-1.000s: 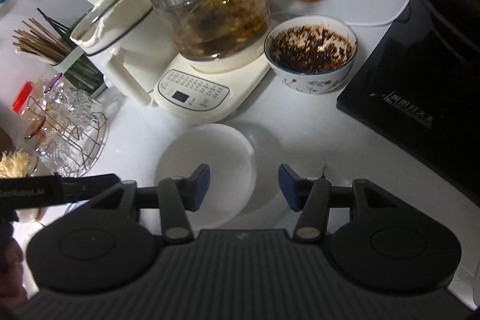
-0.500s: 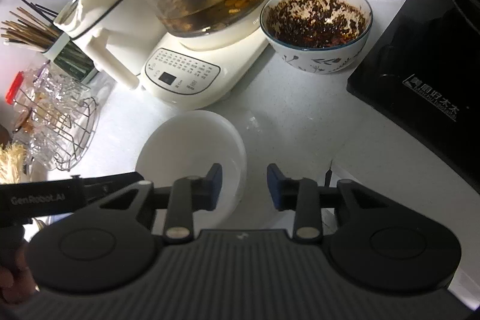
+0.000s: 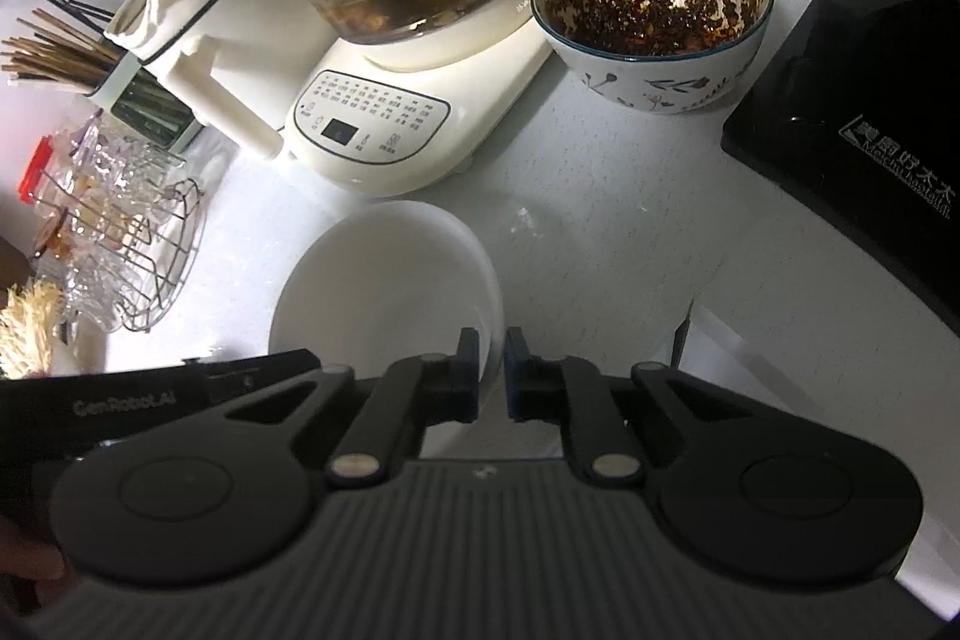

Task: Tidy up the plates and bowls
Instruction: 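Close both grippers on the rim of the white ceramic bowl, then lift the white ceramic bowl with both grippers and carry it toward the plate stack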

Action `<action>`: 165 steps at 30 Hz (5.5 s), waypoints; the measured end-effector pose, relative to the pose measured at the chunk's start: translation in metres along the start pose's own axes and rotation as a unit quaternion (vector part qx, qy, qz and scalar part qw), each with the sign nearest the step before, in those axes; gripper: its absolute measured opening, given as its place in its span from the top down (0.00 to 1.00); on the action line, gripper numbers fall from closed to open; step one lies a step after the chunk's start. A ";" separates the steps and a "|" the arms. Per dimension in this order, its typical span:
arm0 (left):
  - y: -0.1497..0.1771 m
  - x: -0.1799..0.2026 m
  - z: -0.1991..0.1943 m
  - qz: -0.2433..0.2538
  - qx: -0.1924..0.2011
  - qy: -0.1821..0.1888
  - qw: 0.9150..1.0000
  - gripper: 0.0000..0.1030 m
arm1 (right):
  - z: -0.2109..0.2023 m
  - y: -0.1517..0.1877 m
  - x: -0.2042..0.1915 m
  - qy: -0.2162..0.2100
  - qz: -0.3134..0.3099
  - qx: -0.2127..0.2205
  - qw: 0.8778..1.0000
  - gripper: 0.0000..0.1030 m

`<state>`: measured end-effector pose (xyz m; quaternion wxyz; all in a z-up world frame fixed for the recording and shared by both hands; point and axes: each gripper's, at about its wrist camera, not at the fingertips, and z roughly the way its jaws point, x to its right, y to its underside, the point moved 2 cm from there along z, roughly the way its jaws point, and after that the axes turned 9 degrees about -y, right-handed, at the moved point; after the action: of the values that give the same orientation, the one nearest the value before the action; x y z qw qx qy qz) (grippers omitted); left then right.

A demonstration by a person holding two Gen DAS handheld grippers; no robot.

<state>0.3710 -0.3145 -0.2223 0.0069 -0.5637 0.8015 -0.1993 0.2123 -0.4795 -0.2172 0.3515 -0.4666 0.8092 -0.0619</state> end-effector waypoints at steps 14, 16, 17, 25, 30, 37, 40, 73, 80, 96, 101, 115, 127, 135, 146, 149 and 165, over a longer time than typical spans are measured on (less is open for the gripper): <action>0.003 -0.008 -0.014 -0.011 0.013 0.011 1.000 0.91 | -0.010 0.002 -0.008 0.001 -0.006 0.013 1.000 0.90; 0.003 -0.009 -0.021 -0.012 0.017 0.011 1.000 0.90 | -0.013 0.001 -0.011 -0.003 -0.003 0.016 1.000 0.90; 0.003 -0.009 -0.025 -0.013 0.019 0.012 1.000 0.90 | -0.016 0.001 -0.013 -0.005 -0.003 0.018 1.000 0.90; 0.009 -0.018 -0.060 -0.026 0.042 0.005 0.999 0.90 | -0.032 0.001 -0.036 -0.020 -0.026 0.022 0.999 0.89; 0.019 -0.030 -0.083 -0.042 0.056 0.007 0.998 0.90 | -0.040 0.005 -0.055 -0.027 -0.046 0.025 0.998 0.89; 0.020 -0.046 -0.118 -0.041 0.090 0.000 0.995 0.90 | -0.052 0.009 -0.083 -0.046 -0.059 0.046 0.996 0.89; 0.022 -0.055 -0.132 -0.044 0.105 0.001 0.994 0.90 | -0.056 0.010 -0.096 -0.053 -0.075 0.056 0.994 0.89; 0.103 -0.161 -0.137 -0.185 0.097 -0.072 0.975 0.89 | 0.006 0.057 -0.184 -0.099 -0.191 -0.046 0.975 0.87; 0.104 -0.163 -0.128 -0.195 0.089 -0.091 0.973 0.89 | 0.019 0.060 -0.190 -0.091 -0.208 -0.071 0.971 0.86; 0.104 -0.172 -0.121 -0.236 0.080 -0.072 0.966 0.89 | 0.033 0.050 -0.195 -0.081 -0.237 -0.123 0.960 0.85; 0.103 -0.181 -0.124 -0.255 0.087 -0.075 0.960 0.89 | 0.040 0.046 -0.192 -0.078 -0.234 -0.135 0.960 0.85; 0.106 -0.195 -0.131 -0.288 0.111 -0.093 0.947 0.58 | 0.059 0.034 -0.184 -0.085 -0.213 -0.147 0.962 0.40; 0.106 -0.197 -0.121 -0.293 0.101 -0.097 0.946 0.57 | 0.085 0.035 -0.170 -0.095 -0.161 -0.188 0.964 0.48; 0.100 -0.191 -0.113 -0.279 0.090 -0.105 0.950 0.57 | 0.099 0.038 -0.162 -0.102 -0.148 -0.211 0.961 0.70; 0.095 -0.173 -0.117 -0.242 0.103 -0.112 0.958 0.57 | 0.098 0.037 -0.155 -0.106 -0.144 -0.209 0.961 0.85; 0.092 -0.165 -0.112 -0.232 0.098 -0.104 0.962 0.57 | 0.094 0.036 -0.151 -0.102 -0.144 -0.205 0.963 0.85; 0.076 -0.123 -0.062 -0.180 0.038 -0.089 0.979 0.57 | 0.079 0.024 -0.120 -0.081 -0.133 -0.192 0.969 0.86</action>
<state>0.3326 -0.1621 -0.2167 0.0636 -0.7133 0.6752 -0.1770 0.2832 -0.3527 -0.2250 0.3086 -0.6325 0.7051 0.0863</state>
